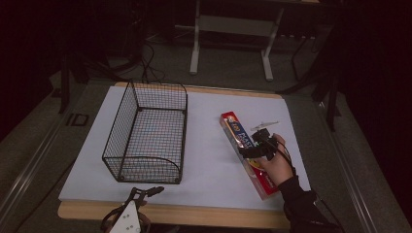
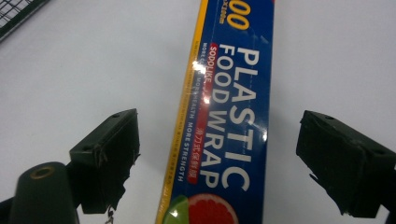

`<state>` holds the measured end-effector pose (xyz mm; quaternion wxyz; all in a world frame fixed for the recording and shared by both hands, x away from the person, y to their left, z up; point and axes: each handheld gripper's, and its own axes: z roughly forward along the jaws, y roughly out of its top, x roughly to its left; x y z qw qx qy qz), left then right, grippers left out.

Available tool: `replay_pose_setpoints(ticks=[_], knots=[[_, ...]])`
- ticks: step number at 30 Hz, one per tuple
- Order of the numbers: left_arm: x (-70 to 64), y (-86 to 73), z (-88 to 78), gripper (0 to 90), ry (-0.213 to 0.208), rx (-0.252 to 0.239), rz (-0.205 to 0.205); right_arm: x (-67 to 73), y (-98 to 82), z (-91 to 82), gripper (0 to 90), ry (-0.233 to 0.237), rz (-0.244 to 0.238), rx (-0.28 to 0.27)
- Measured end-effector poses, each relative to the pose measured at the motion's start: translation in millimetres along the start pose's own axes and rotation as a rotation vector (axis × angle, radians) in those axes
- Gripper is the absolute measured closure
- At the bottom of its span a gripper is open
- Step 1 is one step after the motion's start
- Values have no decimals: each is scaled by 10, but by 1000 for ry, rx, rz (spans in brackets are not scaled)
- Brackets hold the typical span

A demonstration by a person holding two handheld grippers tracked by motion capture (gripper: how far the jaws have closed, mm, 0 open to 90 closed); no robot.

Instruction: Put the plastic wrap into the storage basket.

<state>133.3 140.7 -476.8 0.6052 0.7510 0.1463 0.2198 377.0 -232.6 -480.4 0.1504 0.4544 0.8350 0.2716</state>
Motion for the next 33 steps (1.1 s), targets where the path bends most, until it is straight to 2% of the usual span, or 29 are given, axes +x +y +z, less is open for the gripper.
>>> replay_pose_setpoints(ticks=[6,14,21,24,26,27,29,30,33], knots=[[1,0,11,11,-5,5,1,6,63,89,186,-32,38,77],[-12,-3,26,11,-5,15,19,-25,114,221,228,-15,86,208],[-16,-2,34,12,-7,19,22,-16,142,330,271,-31,90,321],[-13,-3,36,11,-7,20,20,-25,161,364,327,-14,111,352],[-16,-3,38,12,-9,22,21,-10,168,390,353,-2,91,383],[-17,-4,38,12,-9,23,22,2,177,396,358,-11,73,394],[-19,-4,38,12,-9,27,25,19,201,400,369,-25,67,412],[-20,-5,38,11,-8,27,26,25,206,400,376,-34,89,411],[-18,-6,39,11,-8,27,26,19,201,389,385,-34,100,400]])
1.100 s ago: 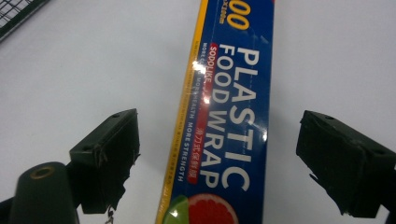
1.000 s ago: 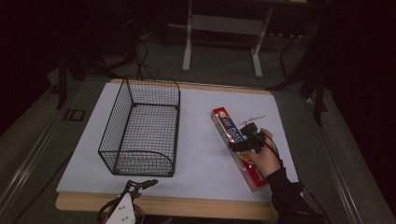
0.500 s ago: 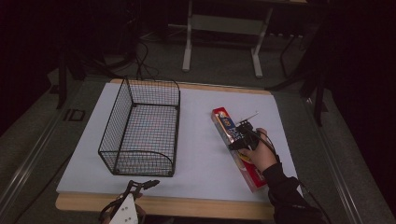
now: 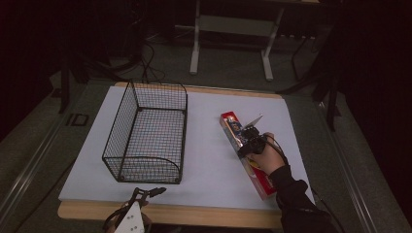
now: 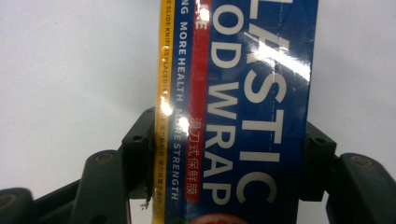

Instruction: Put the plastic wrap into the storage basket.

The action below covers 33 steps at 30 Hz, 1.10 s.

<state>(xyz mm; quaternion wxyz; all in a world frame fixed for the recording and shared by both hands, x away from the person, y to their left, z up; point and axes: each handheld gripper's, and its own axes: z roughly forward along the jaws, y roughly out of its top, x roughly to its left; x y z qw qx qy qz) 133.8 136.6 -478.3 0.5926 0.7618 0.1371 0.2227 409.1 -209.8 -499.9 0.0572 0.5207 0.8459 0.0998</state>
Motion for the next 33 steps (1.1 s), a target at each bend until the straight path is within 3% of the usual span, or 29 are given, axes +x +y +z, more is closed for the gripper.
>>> replay_pose_setpoints(ticks=[4,9,13,23,33], knots=[[6,-1,-1,12,2,2,-1,0,-10,-5,387,-1,9,-11],[6,-1,-1,12,4,3,-1,23,-21,-24,390,-27,-16,-13],[4,-2,3,12,5,7,2,35,-21,-72,390,-18,-12,-29],[1,-7,2,11,5,9,-4,16,41,-300,391,3,4,-90],[-5,-15,26,12,-5,13,-9,40,133,-560,391,-14,5,-155]])
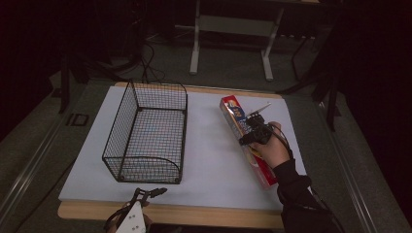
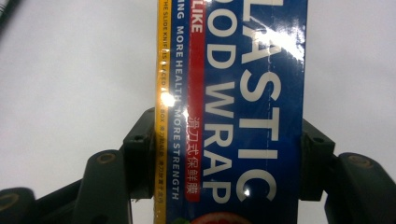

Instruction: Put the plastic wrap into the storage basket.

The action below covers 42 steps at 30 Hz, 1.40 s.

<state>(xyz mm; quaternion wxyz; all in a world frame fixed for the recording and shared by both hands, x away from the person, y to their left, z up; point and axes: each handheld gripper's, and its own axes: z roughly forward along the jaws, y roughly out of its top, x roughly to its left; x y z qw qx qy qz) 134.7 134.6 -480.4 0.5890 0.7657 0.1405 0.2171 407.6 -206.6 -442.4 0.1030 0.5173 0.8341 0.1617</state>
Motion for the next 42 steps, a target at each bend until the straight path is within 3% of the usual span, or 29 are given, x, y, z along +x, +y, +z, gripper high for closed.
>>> replay_pose_setpoints(ticks=[14,28,35,42], knots=[[11,3,29,11,4,3,-9,281,366,-370,392,17,-22,-103],[20,2,25,12,12,-1,-13,729,701,-510,392,54,-73,-176],[9,3,2,12,7,-8,-8,1017,827,-552,392,58,-92,-224],[-1,2,8,12,0,-7,-3,1288,970,-616,393,92,-101,-267]])
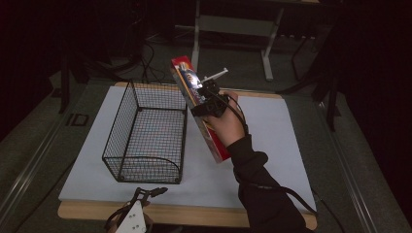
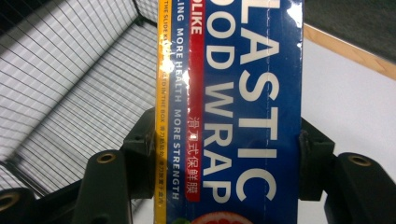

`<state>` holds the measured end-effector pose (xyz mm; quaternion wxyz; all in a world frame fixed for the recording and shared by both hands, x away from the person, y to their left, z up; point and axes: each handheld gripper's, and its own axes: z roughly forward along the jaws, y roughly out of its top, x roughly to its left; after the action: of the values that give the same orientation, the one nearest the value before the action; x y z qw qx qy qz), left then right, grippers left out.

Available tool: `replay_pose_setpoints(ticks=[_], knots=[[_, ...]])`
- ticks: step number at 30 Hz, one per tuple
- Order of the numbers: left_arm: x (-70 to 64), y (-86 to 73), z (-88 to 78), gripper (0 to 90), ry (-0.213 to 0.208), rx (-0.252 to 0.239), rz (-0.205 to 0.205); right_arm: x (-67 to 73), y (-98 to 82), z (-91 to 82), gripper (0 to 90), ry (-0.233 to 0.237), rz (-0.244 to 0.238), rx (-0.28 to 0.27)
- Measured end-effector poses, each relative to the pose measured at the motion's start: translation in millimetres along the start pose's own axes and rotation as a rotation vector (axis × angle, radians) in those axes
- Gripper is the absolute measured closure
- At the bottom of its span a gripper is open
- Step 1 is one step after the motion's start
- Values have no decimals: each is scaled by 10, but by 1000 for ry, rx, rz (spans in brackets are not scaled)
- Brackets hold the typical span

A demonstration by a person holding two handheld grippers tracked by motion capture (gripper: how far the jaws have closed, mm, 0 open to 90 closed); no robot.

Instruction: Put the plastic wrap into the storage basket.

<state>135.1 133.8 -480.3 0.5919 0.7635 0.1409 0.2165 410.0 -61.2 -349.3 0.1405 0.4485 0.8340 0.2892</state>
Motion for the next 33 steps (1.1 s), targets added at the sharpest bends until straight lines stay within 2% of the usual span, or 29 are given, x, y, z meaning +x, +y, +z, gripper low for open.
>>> replay_pose_setpoints(ticks=[11,13,18,21,23,26,29,33], knots=[[-16,1,-10,12,4,-2,0,417,301,1,393,24,-25,-70],[-16,-1,-15,12,7,-5,-3,503,341,-3,393,15,-36,-85],[-16,-2,-26,12,7,-11,-7,693,429,-8,392,41,-50,-119],[-22,1,-31,12,7,-12,-3,816,479,17,393,30,-64,-139],[-21,1,-36,12,7,-12,-3,874,508,42,393,40,-57,-149],[-15,0,-47,12,9,-15,-6,958,538,88,392,18,-64,-172],[-13,-2,-54,12,10,-15,-5,1001,555,136,392,24,-46,-197],[-16,-1,-53,12,8,-14,-4,1089,566,221,392,32,-48,-198]])
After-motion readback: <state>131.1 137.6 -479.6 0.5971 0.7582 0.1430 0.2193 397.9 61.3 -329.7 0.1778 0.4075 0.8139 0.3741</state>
